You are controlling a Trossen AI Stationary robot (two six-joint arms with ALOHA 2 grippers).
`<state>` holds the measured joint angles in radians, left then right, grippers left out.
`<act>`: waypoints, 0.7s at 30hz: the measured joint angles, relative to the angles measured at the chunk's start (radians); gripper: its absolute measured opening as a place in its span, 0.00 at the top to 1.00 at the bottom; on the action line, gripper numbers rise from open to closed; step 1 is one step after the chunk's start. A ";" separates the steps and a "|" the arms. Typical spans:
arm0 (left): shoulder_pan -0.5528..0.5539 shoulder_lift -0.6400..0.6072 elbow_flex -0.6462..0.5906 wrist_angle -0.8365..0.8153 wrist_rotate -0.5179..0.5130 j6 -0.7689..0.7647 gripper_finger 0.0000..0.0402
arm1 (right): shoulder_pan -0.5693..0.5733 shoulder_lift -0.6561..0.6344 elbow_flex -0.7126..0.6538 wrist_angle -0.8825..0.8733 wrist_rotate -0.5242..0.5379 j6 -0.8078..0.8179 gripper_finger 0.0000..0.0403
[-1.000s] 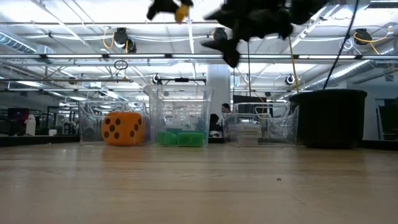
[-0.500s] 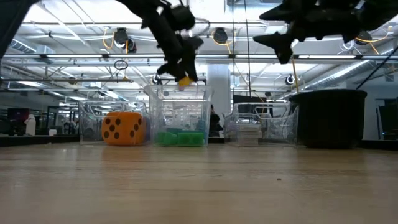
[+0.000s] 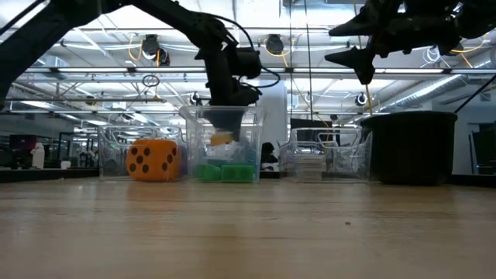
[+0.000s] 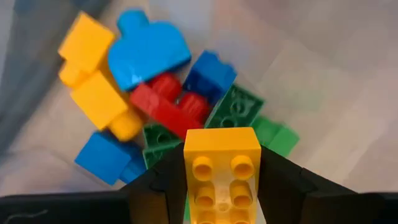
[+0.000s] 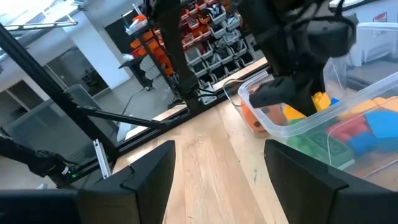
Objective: Pick & Place Toys
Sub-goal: Put the yellow eight stud game piece into the middle transparent bin, then return to Home Position
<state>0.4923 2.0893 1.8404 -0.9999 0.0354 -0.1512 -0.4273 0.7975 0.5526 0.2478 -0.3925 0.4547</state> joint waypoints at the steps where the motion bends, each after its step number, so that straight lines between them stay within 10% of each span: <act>1: 0.000 0.009 0.000 -0.009 0.000 0.000 0.61 | 0.000 0.000 0.000 -0.002 0.000 0.000 0.40; 9: -0.010 0.036 0.000 -0.018 -0.003 0.000 0.65 | 0.000 0.000 0.000 -0.015 -0.001 -0.003 0.40; 21: -0.008 0.016 0.000 -0.013 -0.008 -0.024 0.39 | 0.001 0.000 0.000 -0.015 -0.001 0.000 0.40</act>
<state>0.4839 2.1050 1.8408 -1.0133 0.0273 -0.1749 -0.4267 0.7975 0.5526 0.2323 -0.3938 0.4549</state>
